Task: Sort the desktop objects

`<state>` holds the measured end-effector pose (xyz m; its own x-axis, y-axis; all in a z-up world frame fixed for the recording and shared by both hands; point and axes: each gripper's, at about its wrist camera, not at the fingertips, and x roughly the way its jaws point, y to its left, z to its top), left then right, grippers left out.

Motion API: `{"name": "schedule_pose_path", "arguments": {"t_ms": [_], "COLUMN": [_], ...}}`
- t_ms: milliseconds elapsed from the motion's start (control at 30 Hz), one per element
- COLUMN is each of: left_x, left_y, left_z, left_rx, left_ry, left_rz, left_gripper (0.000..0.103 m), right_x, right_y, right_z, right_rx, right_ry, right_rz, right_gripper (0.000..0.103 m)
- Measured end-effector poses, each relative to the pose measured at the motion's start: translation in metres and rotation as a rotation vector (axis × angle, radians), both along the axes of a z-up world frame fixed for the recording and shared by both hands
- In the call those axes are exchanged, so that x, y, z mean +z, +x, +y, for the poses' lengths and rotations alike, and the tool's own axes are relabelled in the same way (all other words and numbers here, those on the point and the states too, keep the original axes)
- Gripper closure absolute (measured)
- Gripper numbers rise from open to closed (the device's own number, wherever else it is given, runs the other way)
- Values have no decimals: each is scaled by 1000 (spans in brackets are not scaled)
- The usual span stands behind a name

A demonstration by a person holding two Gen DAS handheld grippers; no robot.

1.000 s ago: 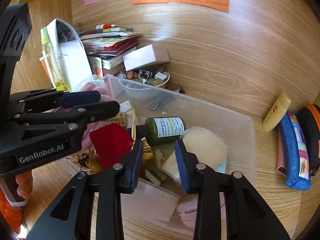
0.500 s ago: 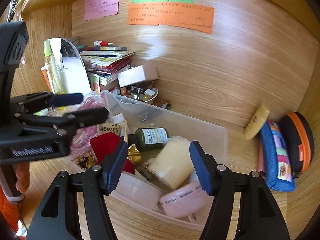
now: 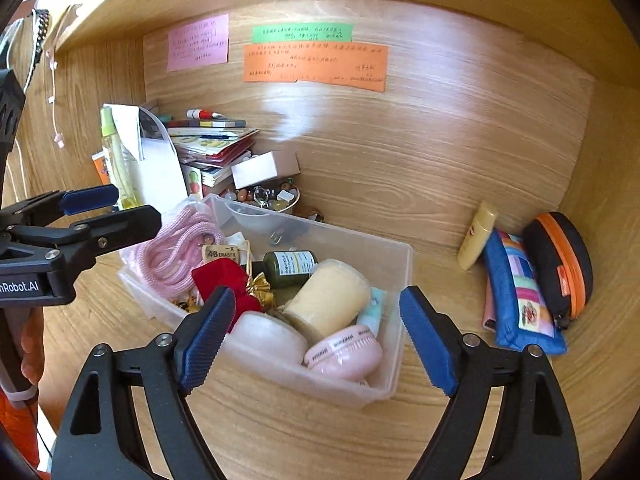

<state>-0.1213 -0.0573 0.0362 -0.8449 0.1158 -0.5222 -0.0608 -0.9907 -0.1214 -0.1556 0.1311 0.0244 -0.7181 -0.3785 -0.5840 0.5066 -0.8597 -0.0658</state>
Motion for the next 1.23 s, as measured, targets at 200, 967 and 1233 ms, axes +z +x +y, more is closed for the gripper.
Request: {"name": "schedule_pose_path", "arguments": {"t_ms": [200, 967, 1233], "left_x": [1, -10, -11], "left_y": [23, 76, 78], "left_z": [4, 16, 22], "left_rx": [30, 62, 53], "left_ry": [8, 19, -9], "left_rz": [21, 58, 65], "left_gripper": [9, 9, 8], "right_x": [6, 18, 13], "right_y": [20, 69, 68], "right_z": [15, 44, 43], "right_rx": [-4, 8, 3], "right_ry": [-21, -75, -70], "right_rz": [2, 20, 3], "right_gripper": [20, 19, 18]}}
